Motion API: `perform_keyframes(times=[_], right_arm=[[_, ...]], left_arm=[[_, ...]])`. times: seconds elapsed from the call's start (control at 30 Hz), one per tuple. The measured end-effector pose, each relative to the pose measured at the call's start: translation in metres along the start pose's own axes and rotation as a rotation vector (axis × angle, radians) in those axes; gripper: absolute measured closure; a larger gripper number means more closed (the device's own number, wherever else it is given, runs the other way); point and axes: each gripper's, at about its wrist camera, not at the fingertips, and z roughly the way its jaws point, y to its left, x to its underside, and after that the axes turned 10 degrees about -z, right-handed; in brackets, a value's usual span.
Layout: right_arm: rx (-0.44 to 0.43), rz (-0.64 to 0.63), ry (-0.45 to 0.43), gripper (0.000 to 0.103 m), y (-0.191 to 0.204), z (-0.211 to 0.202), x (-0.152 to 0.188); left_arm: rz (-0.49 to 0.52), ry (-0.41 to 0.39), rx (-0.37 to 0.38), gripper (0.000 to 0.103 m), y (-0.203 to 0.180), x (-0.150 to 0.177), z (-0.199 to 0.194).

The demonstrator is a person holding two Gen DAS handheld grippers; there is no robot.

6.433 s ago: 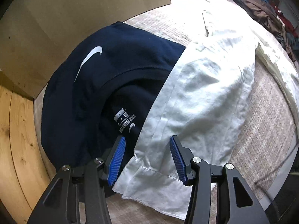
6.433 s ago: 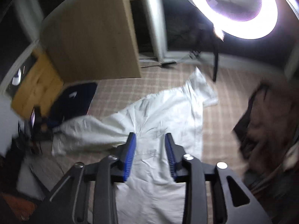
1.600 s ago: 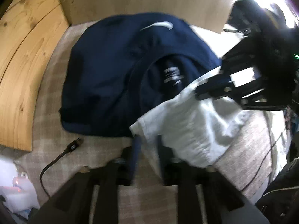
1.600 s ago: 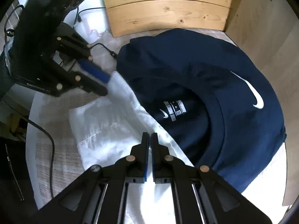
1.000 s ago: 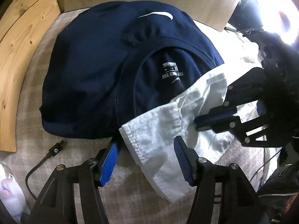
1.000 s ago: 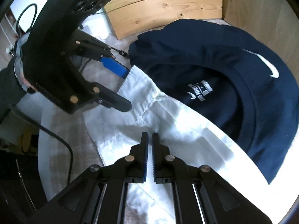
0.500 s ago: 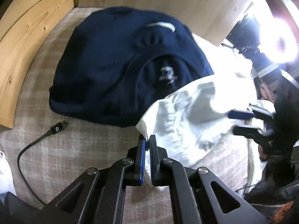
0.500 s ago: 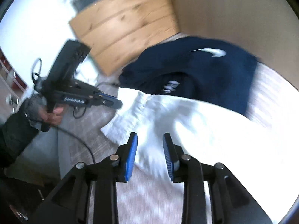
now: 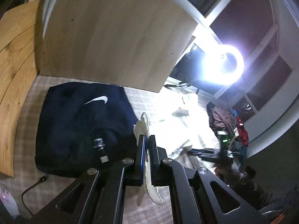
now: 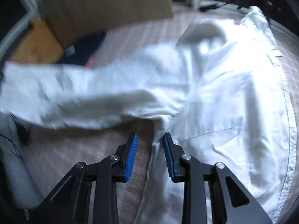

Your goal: Fold clothes

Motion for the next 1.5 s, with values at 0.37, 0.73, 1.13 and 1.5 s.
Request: perform_keyframes(times=[0.37, 0.73, 1.13, 1.5], right_arm=[[-0.071, -0.196, -0.102, 0.064, 0.073, -0.012, -0.054], [-0.112, -0.012, -0.039, 0.064, -0.008, -0.024, -0.025], [-0.125, -0.145, 0.032, 0.064, 0.017, 0.010, -0.027], [-0.245, 0.053, -0.042, 0.074, -0.014, 0.015, -0.032]], left_arm=[[-0.101, 0.021, -0.172, 0.100, 0.071, 0.002, 0.028], [-0.016, 0.123, -0.308, 0.090, 0.066, 0.032, 0.047], [0.355, 0.409, -0.190, 0.083, -0.052, 0.071, 0.198], [0.407, 0.492, -0.253, 0.082, -0.047, 0.075, 0.242]])
